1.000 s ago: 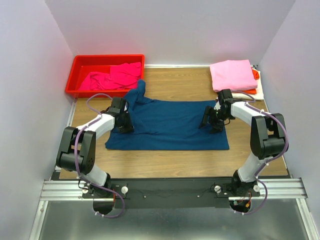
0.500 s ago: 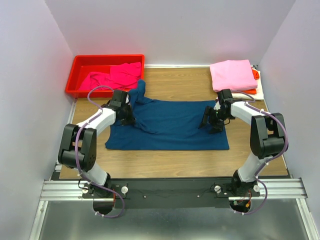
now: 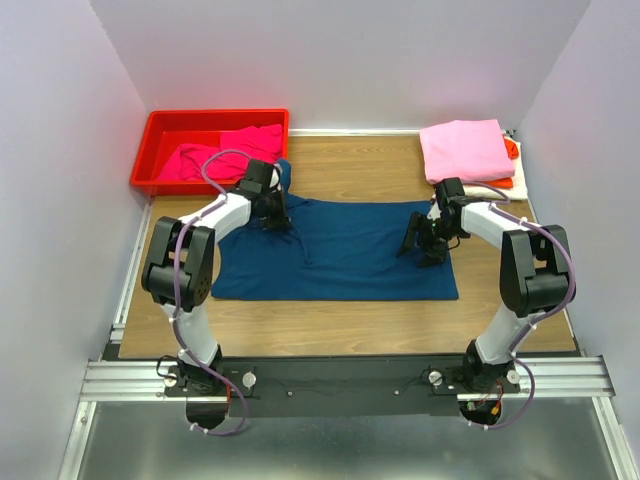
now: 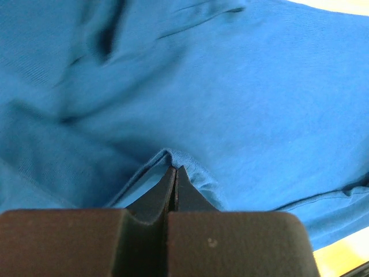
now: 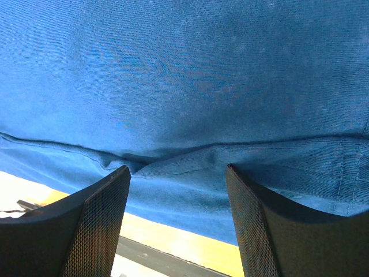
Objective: Fold and stack the t-shirts
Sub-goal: Fold the tshirt
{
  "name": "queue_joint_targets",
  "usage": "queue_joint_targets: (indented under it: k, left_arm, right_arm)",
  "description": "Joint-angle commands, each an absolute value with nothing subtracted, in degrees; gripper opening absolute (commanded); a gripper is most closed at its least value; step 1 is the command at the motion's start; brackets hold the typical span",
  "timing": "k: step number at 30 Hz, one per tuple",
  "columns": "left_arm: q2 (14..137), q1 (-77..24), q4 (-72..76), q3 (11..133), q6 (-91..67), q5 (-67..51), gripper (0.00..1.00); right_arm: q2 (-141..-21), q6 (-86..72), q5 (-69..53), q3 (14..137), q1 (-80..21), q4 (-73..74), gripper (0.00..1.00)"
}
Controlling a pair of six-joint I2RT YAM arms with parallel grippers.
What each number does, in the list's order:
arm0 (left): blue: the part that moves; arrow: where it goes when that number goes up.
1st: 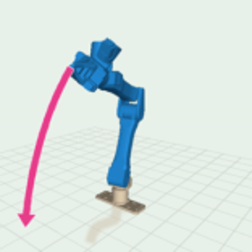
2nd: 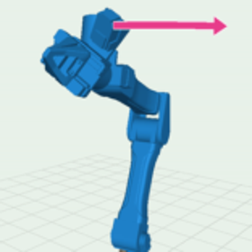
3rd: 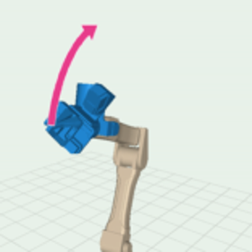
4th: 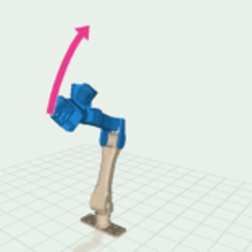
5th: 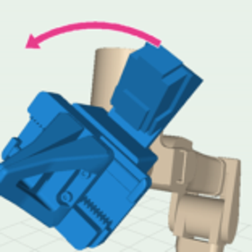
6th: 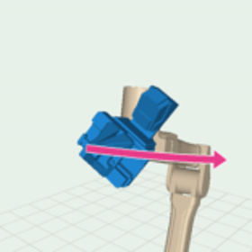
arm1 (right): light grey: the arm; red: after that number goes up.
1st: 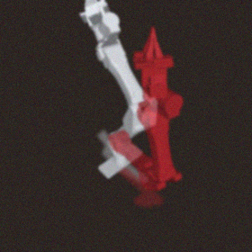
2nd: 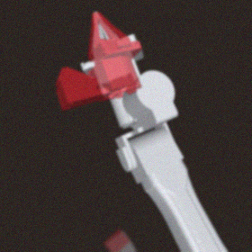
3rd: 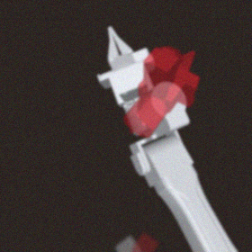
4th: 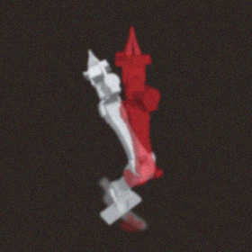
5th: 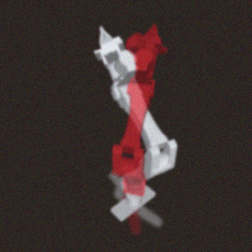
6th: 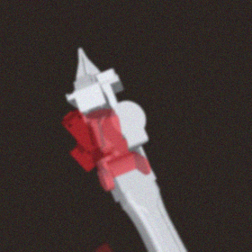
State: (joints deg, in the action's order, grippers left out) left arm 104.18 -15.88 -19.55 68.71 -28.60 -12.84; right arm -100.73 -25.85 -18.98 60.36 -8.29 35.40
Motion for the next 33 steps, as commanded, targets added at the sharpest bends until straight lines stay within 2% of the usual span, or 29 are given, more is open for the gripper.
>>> queue_joint_targets:
  k: [1,14,17,18,21,24,27,33]
  left_arm:
    - [106.4,-17.7,-19.6,72.2,-26.1,-15.9,0.0]
    - [111.7,-19.3,-20.7,78.1,-24.9,-17.0,0.0]
    - [111.5,-19.3,-21.2,79.1,-25.2,-16.8,0.25]
    - [111.3,-19.3,-21.4,79.2,-25.4,-16.8,0.38]
    - [109.3,-19.3,-21.5,79.6,-25.9,-16.4,0.51]
    - [106.4,-19.3,-20.5,79.5,-26.4,-17.1,0.56]
    - [103.3,-19.3,-18.9,78.1,-26.7,-19.0,0.56]
    - [99.9,-18.7,-19.8,70.1,-26.6,-12.0,0.56]
  right_arm:
    - [-105.7,-24.3,-16.5,57.5,-9.0,35.0,0.75]
    - [-105.0,-24.4,-15.7,57.9,-9.1,35.1,0.75]
    - [-104.2,-24.6,-15.2,57.8,-9.1,35.2,0.75]
    - [-103.9,-24.7,-15.1,58.0,-9.0,35.3,0.75]
    - [-102.7,-25.0,-14.9,58.4,-9.1,35.7,0.75]
    - [-101.7,-25.2,-14.8,59.6,-9.1,35.9,0.75]
    - [-102.1,-25.0,-14.9,60.9,-9.1,36.0,0.76]
    - [-103.6,-23.9,-13.5,65.8,-9.0,35.9,0.76]
